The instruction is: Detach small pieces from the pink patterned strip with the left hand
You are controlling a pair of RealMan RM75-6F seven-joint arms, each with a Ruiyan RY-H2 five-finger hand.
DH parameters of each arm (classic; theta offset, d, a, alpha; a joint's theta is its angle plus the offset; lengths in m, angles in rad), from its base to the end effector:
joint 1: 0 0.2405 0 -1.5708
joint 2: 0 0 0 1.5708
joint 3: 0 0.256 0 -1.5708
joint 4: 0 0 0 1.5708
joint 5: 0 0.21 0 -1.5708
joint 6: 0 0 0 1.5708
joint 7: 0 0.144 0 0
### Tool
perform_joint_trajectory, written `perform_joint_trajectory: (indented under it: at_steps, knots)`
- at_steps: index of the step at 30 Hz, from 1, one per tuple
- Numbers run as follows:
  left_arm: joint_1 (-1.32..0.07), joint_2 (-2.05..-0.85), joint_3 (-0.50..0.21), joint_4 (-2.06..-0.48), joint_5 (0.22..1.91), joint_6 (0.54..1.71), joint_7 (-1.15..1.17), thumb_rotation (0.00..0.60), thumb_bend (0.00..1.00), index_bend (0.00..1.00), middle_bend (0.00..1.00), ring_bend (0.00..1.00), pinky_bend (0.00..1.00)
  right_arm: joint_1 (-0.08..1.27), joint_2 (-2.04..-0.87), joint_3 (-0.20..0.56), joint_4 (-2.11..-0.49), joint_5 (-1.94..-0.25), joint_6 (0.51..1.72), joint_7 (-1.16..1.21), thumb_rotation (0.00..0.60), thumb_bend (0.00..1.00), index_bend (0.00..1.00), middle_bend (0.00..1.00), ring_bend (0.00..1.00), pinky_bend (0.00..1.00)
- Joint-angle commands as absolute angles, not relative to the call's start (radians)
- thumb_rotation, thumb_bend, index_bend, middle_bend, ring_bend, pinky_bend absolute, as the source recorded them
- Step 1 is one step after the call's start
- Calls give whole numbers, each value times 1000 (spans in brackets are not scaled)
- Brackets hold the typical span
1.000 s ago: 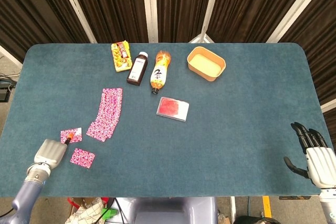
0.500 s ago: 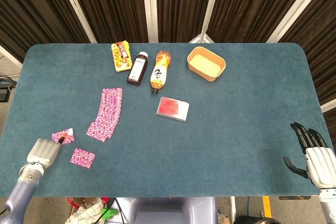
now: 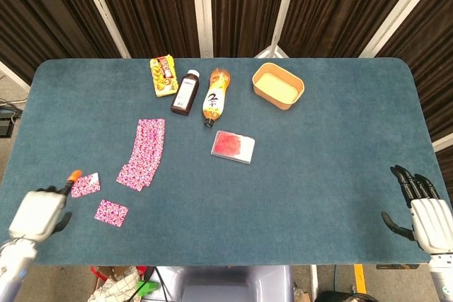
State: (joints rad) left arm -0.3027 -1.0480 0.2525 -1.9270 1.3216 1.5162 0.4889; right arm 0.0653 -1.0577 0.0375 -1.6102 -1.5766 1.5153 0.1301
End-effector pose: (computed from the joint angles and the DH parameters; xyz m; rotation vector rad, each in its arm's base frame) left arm -0.2688 0.1686 0.1351 -1.6278 -0.8244 -0.5448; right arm -0.3084 -0.1723 0.1766 1.4063 -0.9247 0.9928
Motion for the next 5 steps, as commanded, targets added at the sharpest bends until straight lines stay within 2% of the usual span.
perform_joint_trajectory:
  at_steps: [1, 5]
  knots:
    - [-170, -1035, 275, -1815, 1462, 1654, 305, 600, 365, 61, 115, 35, 184, 64, -1059, 38, -1612, -1577, 1519, 127, 600, 313, 0, 107, 183, 137]
    - [-139, -1043, 250, -1744, 1511, 1690, 201, 600, 364, 61, 91, 1, 163, 64, -1062, 43, -1607, -1574, 1524, 125, 600, 313, 0, 107, 183, 137]
